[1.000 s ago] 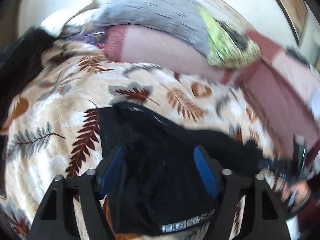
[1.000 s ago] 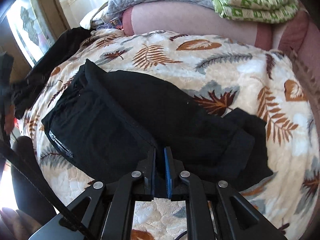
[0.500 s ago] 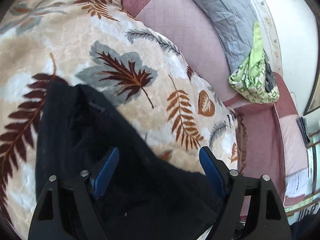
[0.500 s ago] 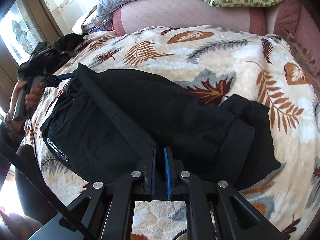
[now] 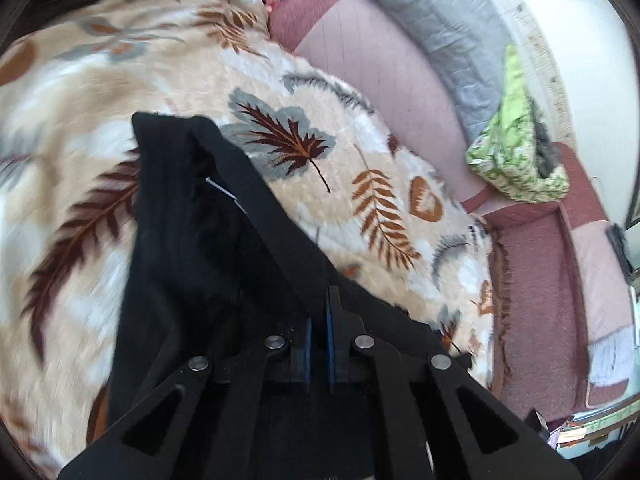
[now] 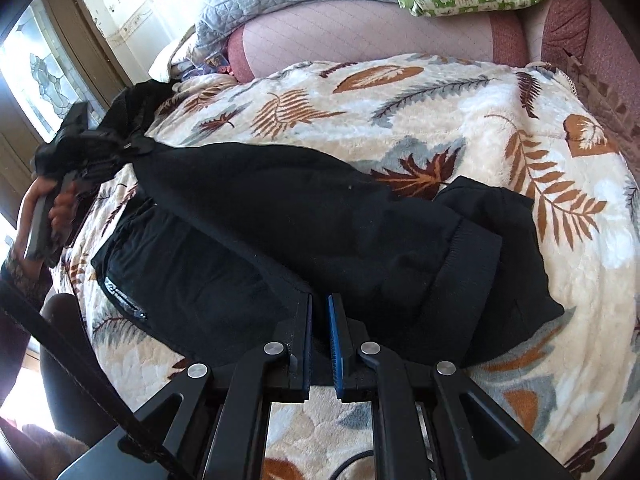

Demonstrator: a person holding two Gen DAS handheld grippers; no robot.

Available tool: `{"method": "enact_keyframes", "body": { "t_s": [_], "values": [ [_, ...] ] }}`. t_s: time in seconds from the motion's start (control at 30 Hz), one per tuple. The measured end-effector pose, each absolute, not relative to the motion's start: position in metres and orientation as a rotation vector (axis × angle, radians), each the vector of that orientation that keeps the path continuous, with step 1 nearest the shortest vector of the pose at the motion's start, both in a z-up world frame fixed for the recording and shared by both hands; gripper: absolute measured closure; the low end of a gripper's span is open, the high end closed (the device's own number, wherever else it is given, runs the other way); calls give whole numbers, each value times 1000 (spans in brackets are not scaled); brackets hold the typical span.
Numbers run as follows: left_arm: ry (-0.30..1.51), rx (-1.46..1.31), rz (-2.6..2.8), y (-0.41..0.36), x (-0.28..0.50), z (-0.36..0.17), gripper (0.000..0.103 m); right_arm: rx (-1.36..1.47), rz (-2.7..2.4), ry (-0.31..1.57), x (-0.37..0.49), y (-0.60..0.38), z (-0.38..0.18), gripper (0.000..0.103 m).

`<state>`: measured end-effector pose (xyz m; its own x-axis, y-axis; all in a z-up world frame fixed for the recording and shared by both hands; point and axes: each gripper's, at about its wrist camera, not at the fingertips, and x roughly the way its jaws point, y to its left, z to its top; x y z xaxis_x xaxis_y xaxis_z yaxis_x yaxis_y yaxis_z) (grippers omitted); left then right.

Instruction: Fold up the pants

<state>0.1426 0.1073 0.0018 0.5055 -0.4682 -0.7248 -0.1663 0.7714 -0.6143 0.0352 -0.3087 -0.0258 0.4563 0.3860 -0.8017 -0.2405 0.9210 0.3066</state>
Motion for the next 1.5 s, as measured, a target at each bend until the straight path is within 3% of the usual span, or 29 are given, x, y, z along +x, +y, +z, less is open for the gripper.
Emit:
{"method": "enact_keyframes", "body": {
  "t_s": [0.23,0.37,0.5,0.53,0.57,0.6,0.63,0.7,0.97,1.0,1.03,1.37,1.43,1.47,1.5],
  "values": [
    [1025,-720,-125,115,44,-11,98,189,396,1027,12,-313,-26,94],
    [1121,-720,-74,117,25,-54,96,206,382,1063,-4,-315,-37,94],
    [1056,-704,-125,121,9,-42,90,241,324,1056,-17,-329,-38,94],
    [1032,-686,-138,121,3,-35,85,266,319,1041,-21,-335,-34,89],
    [1005,-666,-149,121,-3,-27,70,288,309,1017,-24,-343,-28,85],
    [980,-645,-152,122,-11,-20,60,292,278,988,-27,-351,-21,73],
    [951,-617,-157,121,-20,-11,59,283,244,960,-28,-358,-13,64],
    [919,-562,-174,118,-32,2,59,273,206,929,-23,-368,-3,57],
    [839,-444,-246,84,-21,36,49,270,179,978,55,-357,-20,51],
    [831,-423,-254,76,-14,38,45,253,181,1014,63,-352,-29,66],
    [825,-399,-252,69,-7,37,44,240,191,1032,66,-348,-32,100],
    [884,-323,-281,19,46,1,44,99,33,856,57,-367,27,102],
    [890,-321,-291,15,45,-5,44,151,88,881,64,-375,22,92],
    [892,-315,-293,14,44,-8,44,211,150,913,69,-379,13,83],
    [895,-307,-292,12,43,-10,44,235,168,925,71,-379,7,57]
  ]
}}
